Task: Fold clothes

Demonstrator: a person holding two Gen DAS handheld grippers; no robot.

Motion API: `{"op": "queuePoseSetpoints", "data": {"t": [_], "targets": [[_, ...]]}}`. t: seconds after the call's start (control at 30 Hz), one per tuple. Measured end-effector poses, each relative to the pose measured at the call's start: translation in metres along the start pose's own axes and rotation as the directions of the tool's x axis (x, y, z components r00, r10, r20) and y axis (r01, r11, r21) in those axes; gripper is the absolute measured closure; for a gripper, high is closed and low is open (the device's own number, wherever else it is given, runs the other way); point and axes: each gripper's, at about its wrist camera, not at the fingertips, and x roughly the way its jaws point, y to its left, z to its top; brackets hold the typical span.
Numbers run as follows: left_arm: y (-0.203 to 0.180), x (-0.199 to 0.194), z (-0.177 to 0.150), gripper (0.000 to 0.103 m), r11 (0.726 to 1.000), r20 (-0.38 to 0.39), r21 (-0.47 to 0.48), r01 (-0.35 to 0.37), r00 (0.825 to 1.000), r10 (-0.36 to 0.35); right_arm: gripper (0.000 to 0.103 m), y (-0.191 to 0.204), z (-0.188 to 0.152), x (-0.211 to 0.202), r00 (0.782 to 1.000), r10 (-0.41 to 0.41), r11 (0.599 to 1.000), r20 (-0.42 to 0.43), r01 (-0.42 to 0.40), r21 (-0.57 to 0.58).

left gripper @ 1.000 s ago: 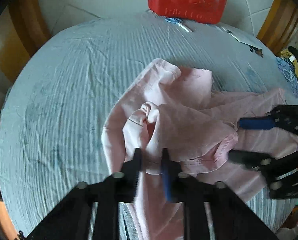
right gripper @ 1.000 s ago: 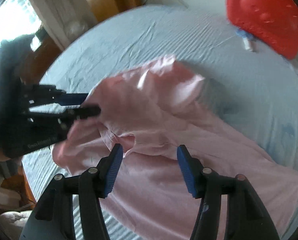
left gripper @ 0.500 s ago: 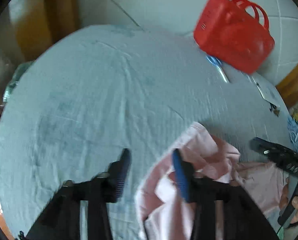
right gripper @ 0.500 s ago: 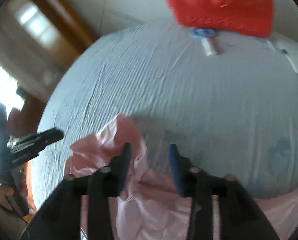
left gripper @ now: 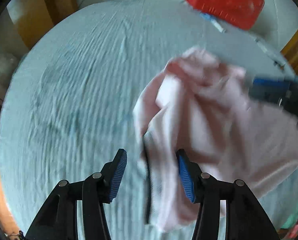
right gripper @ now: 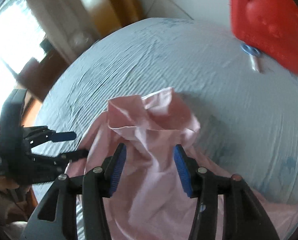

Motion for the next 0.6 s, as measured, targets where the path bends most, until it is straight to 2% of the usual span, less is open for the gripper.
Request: {"op": "queuePoseSetpoints", "data": {"t": [0.03,0.1,0.17,0.23,0.27,0.3,0.37,0.43,0.47,0.53,0.6], "targets": [[0.002,0.003,-0.005,0.055,0.999,-0.010,0.000,-0.038,0.999,0.038,0.046,0.008,0.003,0.005,1.000,-0.022,0.999,-0.009,0.022,-0.042],[0.012,0.006,-0.013,0.058,0.999,-0.038,-0.030,-0.039,0.999,0.038,0.034,0.019,0.006,0.016,0.998,-0.059,0.992,-0.017,0.056,-0.110],[0.016,0.010,-0.016,0.058,0.998,-0.048,-0.043,-0.040,0.998,0.038,0.032,0.027,0.008,0.029,0.994,-0.105,0.980,-0.020,0.100,-0.170],[0.019,0.012,-0.016,0.058,0.998,-0.053,-0.053,-0.035,0.998,0.033,0.033,0.023,0.013,0.043,0.981,-0.192,0.967,-0.028,0.185,-0.176],[0.019,0.012,-0.015,0.058,0.998,-0.054,-0.052,-0.036,0.998,0.033,0.049,0.011,0.018,0.048,0.977,-0.212,0.971,-0.037,0.206,-0.123],[0.018,0.013,-0.014,0.057,0.998,-0.058,-0.045,-0.038,0.998,0.035,0.067,-0.006,0.023,0.048,0.980,-0.194,0.981,-0.046,0.193,-0.028],[0.019,0.014,-0.011,0.056,0.999,-0.069,-0.037,-0.040,0.997,0.037,0.067,-0.049,0.027,0.037,0.990,-0.141,0.969,-0.018,0.142,0.204],[0.021,0.013,-0.007,0.056,0.999,-0.084,-0.046,-0.021,0.996,0.017,0.067,-0.075,0.025,0.019,0.991,-0.128,0.941,0.028,0.112,0.320],[0.022,0.006,-0.001,0.056,0.999,-0.071,-0.052,0.004,0.997,-0.008,0.065,-0.086,0.022,0.008,0.993,-0.104,0.931,0.052,0.079,0.357],[0.022,-0.017,0.018,0.055,0.997,-0.005,-0.053,0.063,0.998,-0.063,0.049,-0.096,0.015,-0.006,0.995,-0.060,0.920,0.082,0.023,0.391],[0.018,-0.038,0.039,0.040,0.992,0.067,-0.031,0.121,0.991,-0.119,0.030,-0.102,0.007,-0.017,0.995,-0.028,0.911,0.096,-0.014,0.413]]}}
